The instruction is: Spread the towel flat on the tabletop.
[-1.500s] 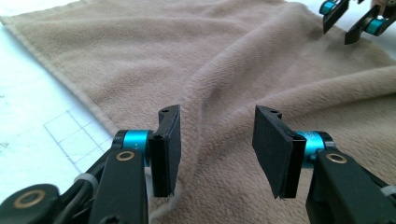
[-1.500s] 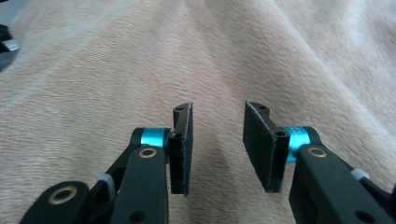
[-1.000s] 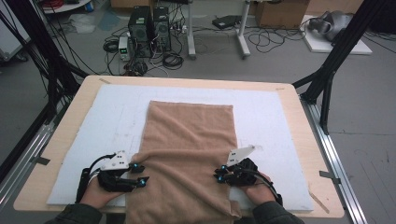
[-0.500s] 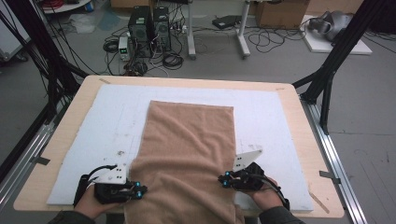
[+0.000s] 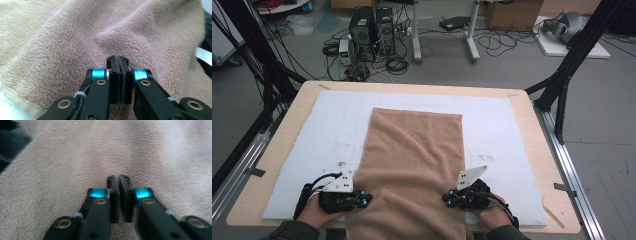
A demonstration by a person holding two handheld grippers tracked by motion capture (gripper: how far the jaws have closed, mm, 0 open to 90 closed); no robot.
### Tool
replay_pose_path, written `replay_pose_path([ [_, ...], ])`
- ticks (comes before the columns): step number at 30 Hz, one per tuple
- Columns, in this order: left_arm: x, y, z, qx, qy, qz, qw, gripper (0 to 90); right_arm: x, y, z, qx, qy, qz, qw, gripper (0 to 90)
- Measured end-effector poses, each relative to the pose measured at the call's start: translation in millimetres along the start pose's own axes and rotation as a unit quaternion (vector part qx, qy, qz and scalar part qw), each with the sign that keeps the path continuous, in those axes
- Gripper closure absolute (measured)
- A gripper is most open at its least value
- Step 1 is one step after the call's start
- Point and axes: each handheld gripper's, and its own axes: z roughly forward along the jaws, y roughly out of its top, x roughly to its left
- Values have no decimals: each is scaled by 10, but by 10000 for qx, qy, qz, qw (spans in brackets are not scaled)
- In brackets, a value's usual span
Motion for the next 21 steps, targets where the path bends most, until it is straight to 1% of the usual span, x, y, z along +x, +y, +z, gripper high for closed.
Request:
replay_pose_path([
  [2,-43,-37,-58,67,-175,74,9998,885,19,4,-30,93,141,-82,9998,884],
  [3,-63,-64,-91,77,-234,99,9996,885,56,17,-61,118,128,-168,9997,881],
  [4,-70,-88,-118,33,-283,81,9996,882,94,35,-98,69,113,-240,9996,889],
  [5,-67,-107,-140,-43,-267,26,9996,880,123,52,-129,-28,259,-245,9994,853],
  [6,-47,-114,-157,-92,-153,-27,9998,809,147,68,-143,-141,361,-280,9989,807],
  [7,-26,-112,-163,-162,-32,-140,9998,705,172,85,-145,-145,342,-278,9989,763],
  [8,-7,-104,-165,-253,17,-224,9994,630,189,99,-130,-113,366,-266,9989,729],
  [9,4,-94,-159,-298,5,-242,9993,619,201,105,-102,-101,422,-273,9987,706],
  [10,5,-80,-139,-279,27,-235,9993,612,216,105,-68,-80,436,-281,9986,703],
  [11,-1,-70,-108,-190,27,-203,9996,618,228,99,-29,-5,466,-288,9985,703],
  [12,-17,-70,-69,-51,36,-153,9999,666,239,86,16,53,489,-261,9984,708],
  [13,-44,-74,-54,-78,170,-53,9998,731,241,66,66,112,501,-291,9983,737],
  [14,-48,-73,-61,-63,144,-39,9999,807,256,42,100,96,448,-297,9985,784],
  [15,-55,-76,-65,-58,120,-10,9999,860,260,18,94,2,452,-268,9986,857],
  [16,-67,-81,-70,-51,119,59,9999,870,255,-2,92,-30,537,-246,9983,872],
  [17,-82,-85,-77,-37,63,67,10000,873,265,-8,89,-41,569,-281,9980,876],
  [19,-107,-91,-94,-14,-104,26,9999,873,282,16,72,74,616,-393,9973,875],
  [20,-112,-94,-107,-48,-174,43,9998,871,279,29,55,66,676,-418,9968,872],
  [21,-111,-95,-131,-122,-199,35,9997,866,267,39,31,-26,705,-370,9968,864],
])
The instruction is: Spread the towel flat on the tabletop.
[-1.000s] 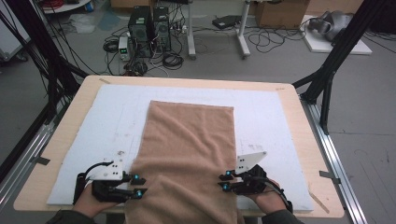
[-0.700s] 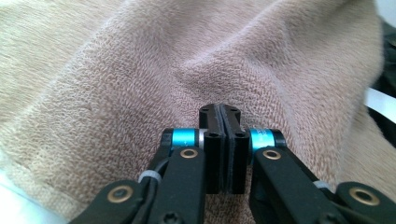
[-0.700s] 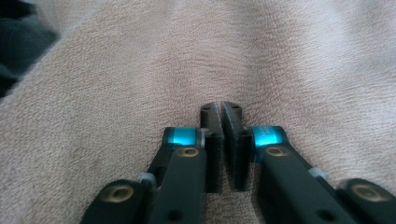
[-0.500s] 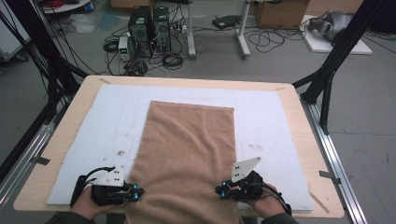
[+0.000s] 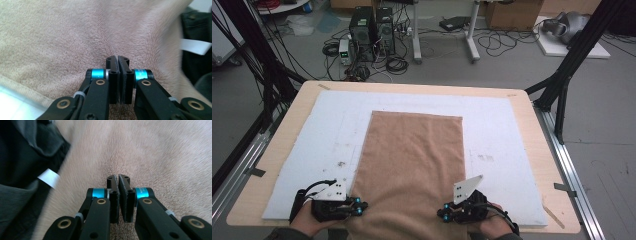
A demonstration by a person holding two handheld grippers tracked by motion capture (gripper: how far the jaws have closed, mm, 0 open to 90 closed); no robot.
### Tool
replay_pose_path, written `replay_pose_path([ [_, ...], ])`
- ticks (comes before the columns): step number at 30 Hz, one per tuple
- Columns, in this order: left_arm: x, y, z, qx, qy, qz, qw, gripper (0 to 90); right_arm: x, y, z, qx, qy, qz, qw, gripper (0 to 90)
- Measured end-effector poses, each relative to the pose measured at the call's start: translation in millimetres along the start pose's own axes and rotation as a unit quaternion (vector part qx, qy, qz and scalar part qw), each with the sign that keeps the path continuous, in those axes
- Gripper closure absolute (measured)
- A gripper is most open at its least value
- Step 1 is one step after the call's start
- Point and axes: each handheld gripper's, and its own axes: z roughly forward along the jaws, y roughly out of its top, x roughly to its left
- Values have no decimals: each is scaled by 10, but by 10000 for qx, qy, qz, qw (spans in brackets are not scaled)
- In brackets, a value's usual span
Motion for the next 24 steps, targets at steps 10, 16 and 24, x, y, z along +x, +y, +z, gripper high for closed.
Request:
replay_pose_path([
  [10,250,189,-151,-809,573,-648,9930,529,-320,114,-239,-413,-690,455,9957,669],
  [16,398,302,-176,-959,912,-872,9874,425,-539,231,-337,-550,-958,629,9919,536],
  [24,507,332,-142,-919,1120,-1058,9838,378,-706,409,-360,-589,-1141,662,9895,432],
])
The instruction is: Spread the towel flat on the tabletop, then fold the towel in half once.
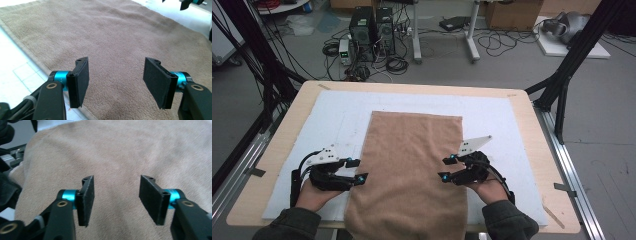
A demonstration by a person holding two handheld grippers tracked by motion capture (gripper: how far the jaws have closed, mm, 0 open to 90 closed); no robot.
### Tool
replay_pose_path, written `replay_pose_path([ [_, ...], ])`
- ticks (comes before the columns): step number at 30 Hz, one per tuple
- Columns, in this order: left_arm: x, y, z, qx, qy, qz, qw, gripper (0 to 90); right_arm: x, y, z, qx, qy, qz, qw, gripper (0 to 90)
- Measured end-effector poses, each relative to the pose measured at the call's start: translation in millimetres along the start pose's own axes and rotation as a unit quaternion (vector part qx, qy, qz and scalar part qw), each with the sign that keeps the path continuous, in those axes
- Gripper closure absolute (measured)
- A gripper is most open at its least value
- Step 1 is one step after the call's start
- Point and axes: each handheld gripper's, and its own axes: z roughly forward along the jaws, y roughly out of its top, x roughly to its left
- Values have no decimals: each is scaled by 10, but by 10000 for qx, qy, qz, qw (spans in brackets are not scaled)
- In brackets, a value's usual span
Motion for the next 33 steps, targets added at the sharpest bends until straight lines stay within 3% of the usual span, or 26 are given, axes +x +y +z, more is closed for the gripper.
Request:
replay_pose_path([
  [11,9,80,-8,60,73,77,9999,367,-44,-12,-19,-41,-122,100,9999,376],
  [24,104,125,-8,100,129,-109,9998,359,-109,-75,-162,-119,-293,215,9993,330],
  [33,146,254,-47,168,273,63,9995,356,-115,-78,-231,-178,-393,228,9988,308],
])
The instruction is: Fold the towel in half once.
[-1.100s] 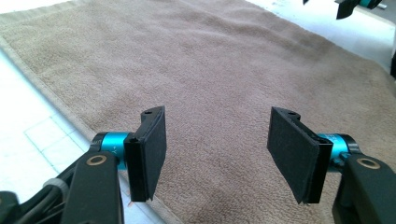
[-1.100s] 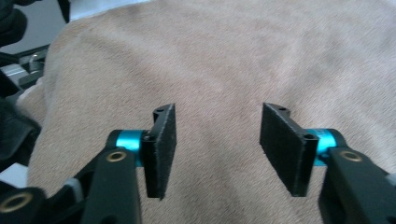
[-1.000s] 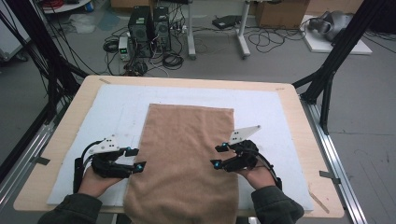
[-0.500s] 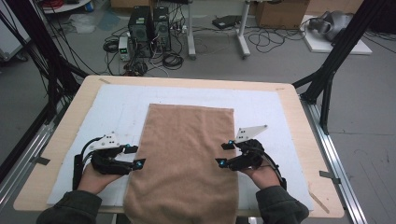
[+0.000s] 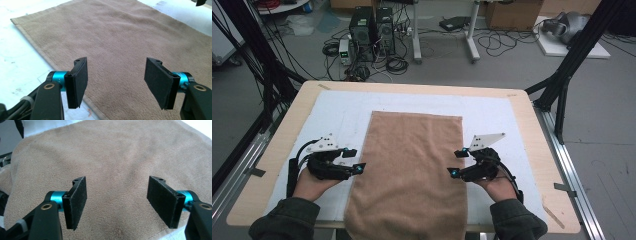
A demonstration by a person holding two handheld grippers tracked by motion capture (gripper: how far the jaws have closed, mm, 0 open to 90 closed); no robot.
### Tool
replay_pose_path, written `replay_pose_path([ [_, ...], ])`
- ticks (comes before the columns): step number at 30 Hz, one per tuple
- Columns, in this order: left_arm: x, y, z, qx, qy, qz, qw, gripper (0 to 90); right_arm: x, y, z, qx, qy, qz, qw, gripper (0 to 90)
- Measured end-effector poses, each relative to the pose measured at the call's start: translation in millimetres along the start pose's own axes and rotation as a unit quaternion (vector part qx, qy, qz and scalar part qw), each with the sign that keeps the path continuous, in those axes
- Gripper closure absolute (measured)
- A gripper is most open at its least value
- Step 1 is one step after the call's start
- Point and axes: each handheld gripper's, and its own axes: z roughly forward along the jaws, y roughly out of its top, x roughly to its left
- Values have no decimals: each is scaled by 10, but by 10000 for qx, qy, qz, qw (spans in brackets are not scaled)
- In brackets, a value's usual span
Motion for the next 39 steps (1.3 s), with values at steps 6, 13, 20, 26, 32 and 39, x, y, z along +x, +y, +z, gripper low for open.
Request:
replay_pose_path([
  [6,-4,-1,5,-3,122,44,9999,349,-20,14,6,22,-40,41,10000,299],
  [13,-13,54,4,-13,244,77,9997,351,-64,135,-13,19,-127,-99,9999,299],
  [20,169,187,104,-167,428,-6,9989,357,-246,297,87,119,-242,-107,9996,295],
  [26,348,335,193,-260,561,-163,9980,385,-465,379,208,223,-462,34,9987,295],
  [32,506,379,468,87,212,-306,9993,400,-653,305,337,288,-768,253,9963,290],
  [39,625,257,783,361,451,-69,9983,396,-852,121,451,163,-1046,475,9932,344],
])
